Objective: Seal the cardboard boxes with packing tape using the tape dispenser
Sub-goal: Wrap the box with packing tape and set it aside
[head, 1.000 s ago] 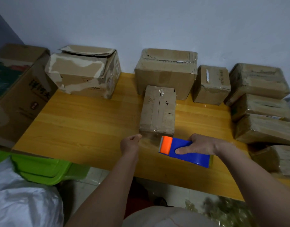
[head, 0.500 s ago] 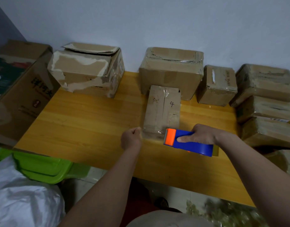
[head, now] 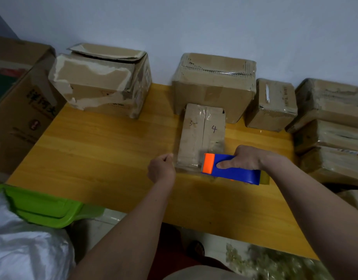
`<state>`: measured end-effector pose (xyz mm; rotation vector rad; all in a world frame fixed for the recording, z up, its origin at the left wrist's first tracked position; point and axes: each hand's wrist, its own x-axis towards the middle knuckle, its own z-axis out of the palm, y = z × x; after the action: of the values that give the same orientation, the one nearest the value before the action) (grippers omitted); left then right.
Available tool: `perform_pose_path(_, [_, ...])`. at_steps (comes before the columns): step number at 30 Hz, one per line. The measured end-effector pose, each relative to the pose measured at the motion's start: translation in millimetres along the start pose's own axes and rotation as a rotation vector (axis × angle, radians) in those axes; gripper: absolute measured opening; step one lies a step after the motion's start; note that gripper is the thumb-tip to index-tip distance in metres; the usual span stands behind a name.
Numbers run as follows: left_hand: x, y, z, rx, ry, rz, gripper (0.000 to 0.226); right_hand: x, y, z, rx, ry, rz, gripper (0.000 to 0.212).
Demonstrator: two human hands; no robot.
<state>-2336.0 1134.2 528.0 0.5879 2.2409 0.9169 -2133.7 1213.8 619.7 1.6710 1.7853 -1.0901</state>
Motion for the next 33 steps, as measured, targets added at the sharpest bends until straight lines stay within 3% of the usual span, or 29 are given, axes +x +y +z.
perform_pose_path(10, [11,-13,20,0.014,-0.033,0.013,0.023,17,-7,-3,0.005,-0.061,0.091,0.053])
perform_pose_path(13, [15,-17,23,0.016,-0.066,0.015,0.033,23,-6,-2,0.024,-0.075,0.103,0.054])
perform_pose_path(16, [18,-21,26,0.072,-0.093,0.019,0.048,26,-3,-2,0.022,-0.082,0.108,0.055])
perform_pose_path(19, [18,-17,23,0.228,-0.144,-0.028,0.027,28,-2,-2,0.028,-0.091,0.106,0.055])
perform_pose_path(21, [14,-17,21,0.362,-0.053,-0.065,0.042,28,0,-1,0.030,-0.090,0.097,0.056])
perform_pose_path(22, [8,-16,18,0.342,0.003,0.011,0.049,28,1,-1,0.034,-0.090,0.093,0.055])
perform_pose_path(24, [-4,-19,20,0.367,0.008,0.400,0.067,29,3,-1,0.044,-0.097,0.083,0.055])
perform_pose_path(26, [-14,-27,22,0.607,-0.217,0.790,0.083,29,4,-1,0.055,-0.105,0.072,0.057])
perform_pose_path(27, [-14,-31,23,0.745,-0.314,0.870,0.083,29,5,0,0.052,-0.104,0.063,0.058])
perform_pose_path(33, [-14,-32,22,0.992,-0.389,0.850,0.081,31,11,5,0.031,-0.065,0.017,0.061])
